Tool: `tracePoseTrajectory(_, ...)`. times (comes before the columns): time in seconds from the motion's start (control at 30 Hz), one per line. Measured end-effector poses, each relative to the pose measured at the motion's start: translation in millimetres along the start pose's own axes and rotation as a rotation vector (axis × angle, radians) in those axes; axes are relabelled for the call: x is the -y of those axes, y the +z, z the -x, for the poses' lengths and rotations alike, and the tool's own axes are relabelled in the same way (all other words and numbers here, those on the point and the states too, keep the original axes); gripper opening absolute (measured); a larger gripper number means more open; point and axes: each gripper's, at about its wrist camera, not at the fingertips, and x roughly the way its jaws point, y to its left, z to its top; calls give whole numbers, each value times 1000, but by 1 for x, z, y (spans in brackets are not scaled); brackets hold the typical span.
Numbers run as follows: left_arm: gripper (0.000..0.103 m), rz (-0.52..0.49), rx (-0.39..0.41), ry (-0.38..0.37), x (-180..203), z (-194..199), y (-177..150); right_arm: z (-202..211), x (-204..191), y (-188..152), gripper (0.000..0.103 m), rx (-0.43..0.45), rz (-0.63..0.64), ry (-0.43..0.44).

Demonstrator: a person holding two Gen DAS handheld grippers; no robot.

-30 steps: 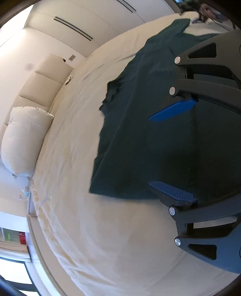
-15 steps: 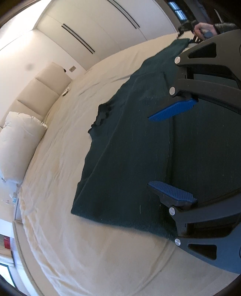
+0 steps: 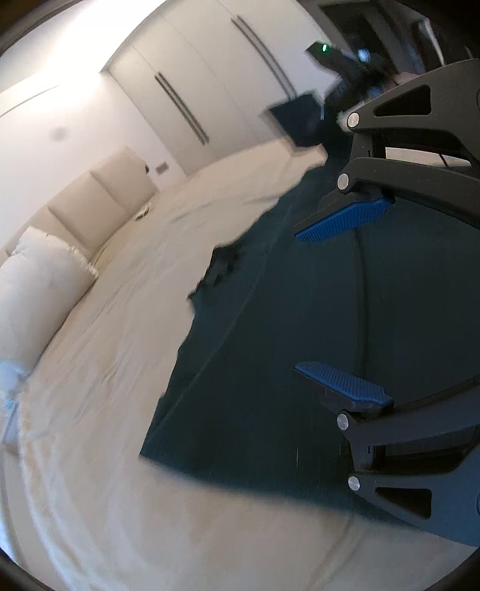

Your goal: Fold small clothes

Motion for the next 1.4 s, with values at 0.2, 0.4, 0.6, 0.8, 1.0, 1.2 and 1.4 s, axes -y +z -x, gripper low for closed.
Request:
tracePoseTrajectory(0.2, 67, 112, -151, -194, 4, -35, 6, -73, -91, -35, 9, -135, 159, 33)
tracePoseTrajectory(0.4, 72, 234, -249, -338, 15, -74, 14, -68, -108, -57, 15, -145, 256, -8)
tracePoseTrajectory(0.6, 82, 228, -378, -246, 21, -115, 14, -67, -102, -82, 34, -188, 217, 65)
tracePoseTrajectory(0.8, 77, 216, -383, -225, 24, -129, 4, -38, -78, -100, 54, -183, 108, 124)
tracePoseTrajectory(1.0, 26, 154, -422, -166, 36, -146, -2, 18, -10, -123, 66, -143, -181, 188)
tracePoseTrajectory(1.2, 7, 74, -341, -127, 48, -128, 13, 39, 64, -152, 77, -52, -620, 379)
tracePoseTrajectory(1.4, 7, 7, -217, -68, 36, -85, 48, 47, 109, -166, 78, 73, -897, 429)
